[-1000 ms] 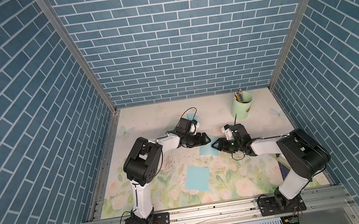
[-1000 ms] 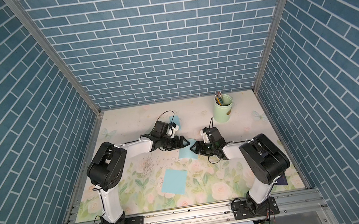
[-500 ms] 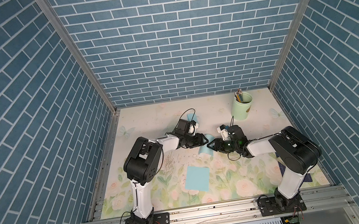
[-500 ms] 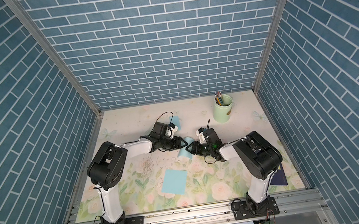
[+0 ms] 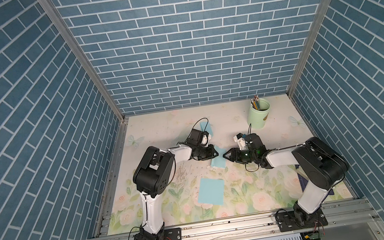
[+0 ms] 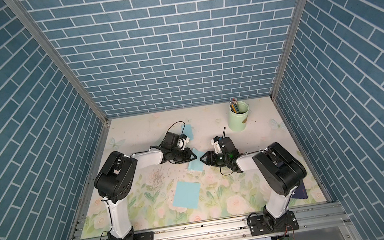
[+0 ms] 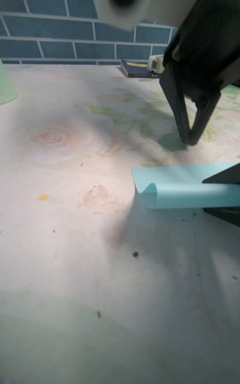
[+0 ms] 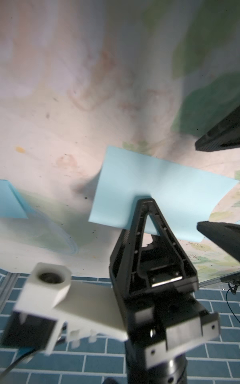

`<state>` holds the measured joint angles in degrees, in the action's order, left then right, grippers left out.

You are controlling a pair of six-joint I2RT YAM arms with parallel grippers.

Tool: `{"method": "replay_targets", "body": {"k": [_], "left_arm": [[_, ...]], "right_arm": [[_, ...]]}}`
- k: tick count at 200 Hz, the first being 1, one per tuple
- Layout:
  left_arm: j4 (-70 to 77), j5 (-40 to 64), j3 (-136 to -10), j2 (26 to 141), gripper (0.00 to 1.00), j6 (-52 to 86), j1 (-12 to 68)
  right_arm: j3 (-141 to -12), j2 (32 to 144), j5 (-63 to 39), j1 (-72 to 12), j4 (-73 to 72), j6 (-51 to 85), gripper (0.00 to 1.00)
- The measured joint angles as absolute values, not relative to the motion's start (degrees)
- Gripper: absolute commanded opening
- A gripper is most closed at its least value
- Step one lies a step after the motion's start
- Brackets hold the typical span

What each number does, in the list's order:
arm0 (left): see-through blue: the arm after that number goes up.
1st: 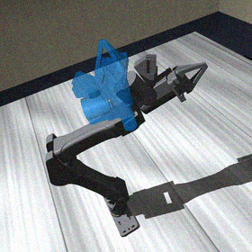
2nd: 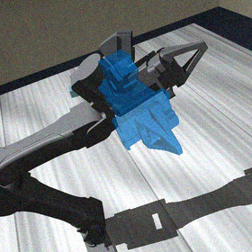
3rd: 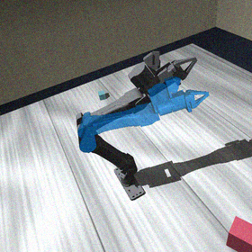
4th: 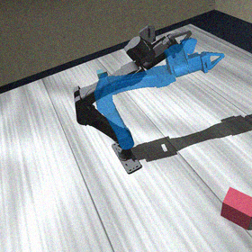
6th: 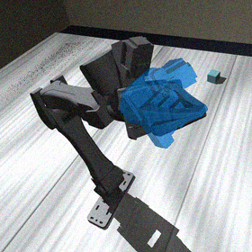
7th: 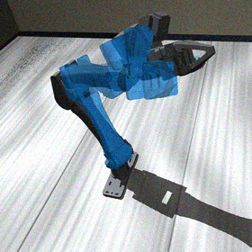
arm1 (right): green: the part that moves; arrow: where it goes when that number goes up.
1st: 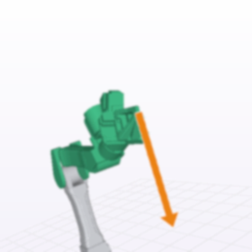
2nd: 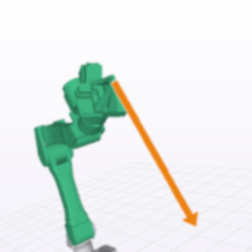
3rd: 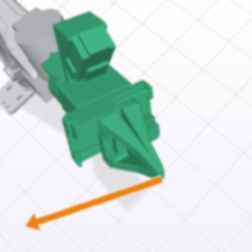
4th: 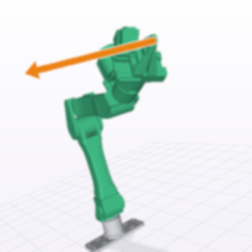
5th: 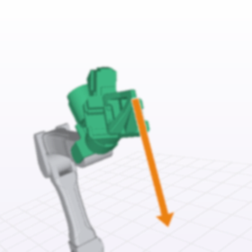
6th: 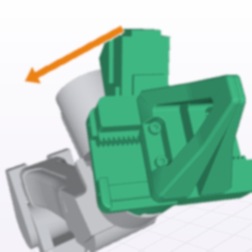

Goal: Fold the square paper along the opposite sides
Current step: Pick up the paper from the center of the board.

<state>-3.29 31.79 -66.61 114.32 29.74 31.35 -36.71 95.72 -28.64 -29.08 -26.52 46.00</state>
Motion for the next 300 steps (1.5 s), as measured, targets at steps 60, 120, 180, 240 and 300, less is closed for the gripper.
{"method": "replay_targets", "body": {"k": [60,120,180,240,300], "left_arm": [[-1.23,36.77,-66.63,100.44,0.18,29.34,30.48],[6.92,42.52,-65.78,96.97,0.19,31.35,30.26],[9.04,43.4,-64.42,96.75,0.2,32.75,30.24],[10.2,43.33,-63.81,95.46,0.2,33.23,30.24],[10.63,43.07,-62.92,94.48,0.21,33.23,29.98]], "right_arm": [[-33.87,85.36,-35.92,-20.36,-38.79,50.98,0.58],[-32.86,86.28,-41.23,-19.9,-52.58,60.93,0.61],[-33.21,89.52,-42.28,-23.27,-59.75,66.32,0.6],[-34.02,91.46,-42.87,-25.08,-63.2,69.76,0.46],[-34.06,91.72,-42.74,-25.1,-64.75,71.05,0.0]]}}
